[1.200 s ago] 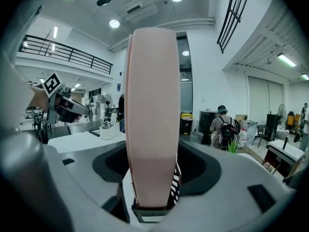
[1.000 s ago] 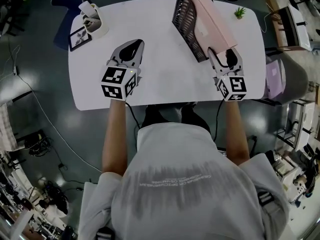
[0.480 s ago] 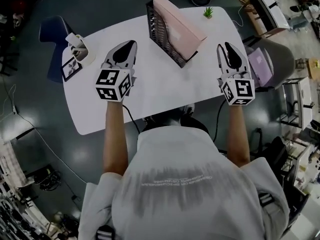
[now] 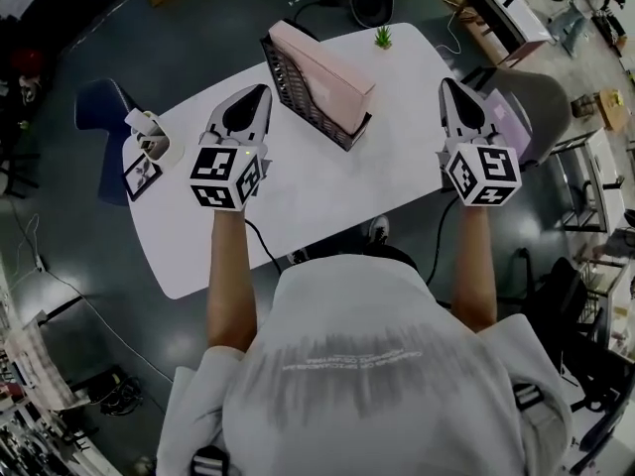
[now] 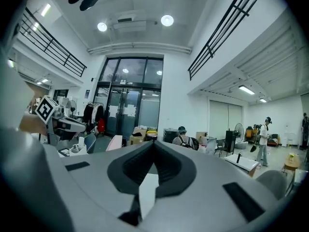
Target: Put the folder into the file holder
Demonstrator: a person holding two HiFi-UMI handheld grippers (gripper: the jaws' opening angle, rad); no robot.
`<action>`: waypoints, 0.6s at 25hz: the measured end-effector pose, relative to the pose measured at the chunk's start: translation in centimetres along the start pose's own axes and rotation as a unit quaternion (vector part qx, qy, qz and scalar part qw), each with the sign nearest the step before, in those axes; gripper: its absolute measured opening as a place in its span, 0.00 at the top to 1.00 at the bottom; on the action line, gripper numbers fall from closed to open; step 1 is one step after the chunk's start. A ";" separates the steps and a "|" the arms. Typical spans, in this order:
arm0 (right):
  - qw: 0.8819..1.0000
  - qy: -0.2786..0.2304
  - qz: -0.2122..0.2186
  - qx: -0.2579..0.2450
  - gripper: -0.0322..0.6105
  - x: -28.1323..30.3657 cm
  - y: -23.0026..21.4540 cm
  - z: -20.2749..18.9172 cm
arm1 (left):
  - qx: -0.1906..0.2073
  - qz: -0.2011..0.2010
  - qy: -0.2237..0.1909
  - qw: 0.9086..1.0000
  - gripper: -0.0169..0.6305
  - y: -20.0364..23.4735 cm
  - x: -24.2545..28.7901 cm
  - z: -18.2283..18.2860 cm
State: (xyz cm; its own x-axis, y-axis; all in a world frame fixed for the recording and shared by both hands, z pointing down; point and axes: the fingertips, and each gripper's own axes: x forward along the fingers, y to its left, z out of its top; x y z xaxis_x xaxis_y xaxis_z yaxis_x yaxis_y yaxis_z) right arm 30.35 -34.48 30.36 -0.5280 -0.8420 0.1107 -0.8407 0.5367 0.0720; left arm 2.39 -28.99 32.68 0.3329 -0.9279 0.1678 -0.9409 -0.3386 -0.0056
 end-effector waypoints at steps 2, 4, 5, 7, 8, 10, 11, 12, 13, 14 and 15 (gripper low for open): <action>1.000 0.001 -0.001 -0.005 0.91 -0.3 -0.3 0.6 | 0.008 -0.007 -0.009 1.000 0.94 -0.6 0.4 1.1; 1.000 0.002 -0.001 -0.008 0.91 -0.7 -0.6 1.1 | 0.012 -0.015 -0.019 1.000 0.94 -1.2 0.7 2.3; 1.000 0.001 0.000 -0.007 0.91 -1.0 -0.6 1.4 | 0.010 -0.021 -0.025 0.999 0.94 -1.5 0.9 3.0; 1.000 -0.003 0.000 -0.004 0.91 -1.5 -0.8 2.1 | 0.007 -0.032 -0.039 0.999 0.94 -2.0 1.1 4.3; 1.000 -0.005 -0.002 -0.008 0.91 -1.7 -0.9 2.5 | 0.009 -0.035 -0.046 0.998 0.94 -2.2 1.2 4.9; 1.000 -0.008 -0.007 -0.019 0.91 -2.1 -1.2 3.0 | 0.020 -0.036 -0.055 0.998 0.94 -2.4 1.5 6.0; 1.000 -0.009 -0.009 -0.024 0.91 -2.3 -1.3 3.2 | 0.025 -0.036 -0.058 0.997 0.94 -2.6 1.6 6.4; 1.000 -0.008 -0.011 -0.028 0.91 -2.4 -1.5 3.3 | 0.030 -0.036 -0.060 0.997 0.94 -2.7 1.8 6.8; 0.999 -0.008 -0.014 -0.030 0.91 -2.6 -1.7 3.5 | 0.034 -0.037 -0.061 0.997 0.94 -3.0 2.0 7.1; 0.999 -0.008 -0.017 -0.033 0.91 -2.9 -1.9 3.6 | 0.039 -0.038 -0.062 0.997 0.94 -3.2 2.1 7.4; 0.999 -0.008 -0.019 -0.035 0.91 -3.1 -2.0 3.7 | 0.043 -0.039 -0.062 0.996 0.94 -3.4 2.2 7.6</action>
State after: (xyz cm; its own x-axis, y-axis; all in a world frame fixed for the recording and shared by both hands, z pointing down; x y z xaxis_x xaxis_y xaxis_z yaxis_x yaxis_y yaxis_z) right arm 33.24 -33.20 26.21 -0.4981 -0.8624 0.0902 -0.8503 0.5062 0.1442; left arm 6.80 -31.04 25.58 0.4158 -0.9082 0.0471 -0.9045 -0.4184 -0.0826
